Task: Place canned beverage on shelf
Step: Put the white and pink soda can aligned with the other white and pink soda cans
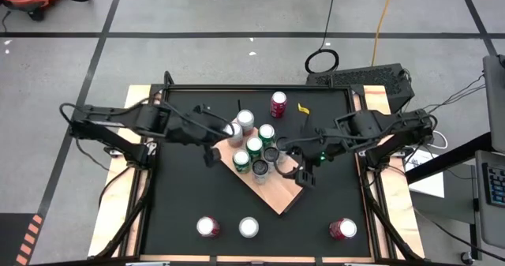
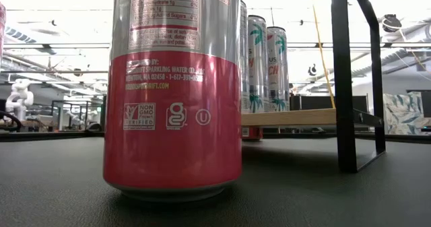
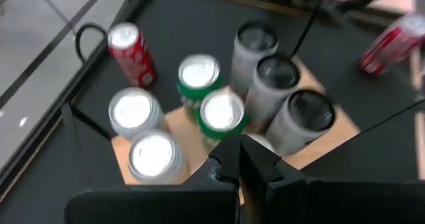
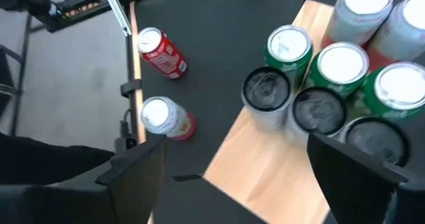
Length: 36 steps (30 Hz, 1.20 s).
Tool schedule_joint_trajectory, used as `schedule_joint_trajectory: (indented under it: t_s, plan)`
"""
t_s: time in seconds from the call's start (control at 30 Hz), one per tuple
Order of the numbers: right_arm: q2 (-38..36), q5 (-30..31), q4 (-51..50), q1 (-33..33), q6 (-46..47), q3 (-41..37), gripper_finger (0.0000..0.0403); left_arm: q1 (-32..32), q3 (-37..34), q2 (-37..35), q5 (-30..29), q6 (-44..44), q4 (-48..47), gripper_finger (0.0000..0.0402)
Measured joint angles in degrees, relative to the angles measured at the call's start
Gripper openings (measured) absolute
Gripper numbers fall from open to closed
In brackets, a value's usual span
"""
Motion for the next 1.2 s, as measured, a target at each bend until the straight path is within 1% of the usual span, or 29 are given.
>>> schedule_joint_trajectory:
  t_s: [0.07, 0.17, 0.23, 0.33, 0.4, 0.5, 0.57, 0.63, 0.7, 0.87, 1.07, 1.2]
  plan:
    - [0.0, -0.1, 0.3, 0.7, 2.7, 0.0, 0.0341, 0.2, 1.0, -0.8, 1.5, 1.5, 0.0, 0.0006]
    - [0.0, -2.8, 0.8, 2.1, 7.3, 0.0, 0.0341, 0.5, 1.3, -2.8, 4.9, 2.5, -0.8, 0.0006]
    - [0.0, -4.1, 1.0, 3.7, 10.1, 0.0, 0.0341, 0.5, 1.2, -4.5, 6.3, 2.4, -2.8, 0.0006]
    - [0.0, -4.2, 2.1, 6.6, 13.9, 0.0, 0.0341, -0.3, 1.1, -6.1, 7.6, 1.2, -6.9, 0.0006]
    - [0.3, -3.5, 4.4, 8.4, 16.9, 0.0, 0.0341, -1.1, 1.0, -6.9, 7.9, 0.4, -8.9, 0.0006]
    - [1.5, 0.2, 9.1, 11.4, 20.1, 0.0, 0.0341, -2.9, 1.0, -8.4, 9.9, -0.6, -9.2, 0.0006]
    - [2.9, 1.3, 12.5, 12.9, 21.8, 0.0, 0.0341, -4.7, 1.0, -8.9, 11.3, -1.8, -8.9, 0.0006]
    - [4.6, 1.7, 15.5, 14.2, 23.0, 0.0, 0.0341, -6.9, 1.0, -9.2, 11.5, -3.7, -9.0, 0.0006]
    - [6.3, 1.7, 17.7, 14.8, 23.8, 0.0, 0.0341, -9.3, 1.0, -9.3, 11.5, -5.8, -9.0, 0.0005]
    - [10.7, 1.6, 19.2, 15.0, 25.0, 0.0, 0.0341, -15.4, 0.4, -9.2, 10.4, -9.3, -8.5, 0.0005]
    - [15.7, 1.8, 21.1, 15.0, 19.7, 0.0, 0.0343, -19.9, -0.8, -9.1, 6.6, -11.1, -7.7, 0.0005]
    - [19.1, 1.8, 22.9, 14.9, 15.5, 0.0, 0.0360, -21.3, -0.8, -8.9, 5.5, -11.1, -7.6, 0.0005]
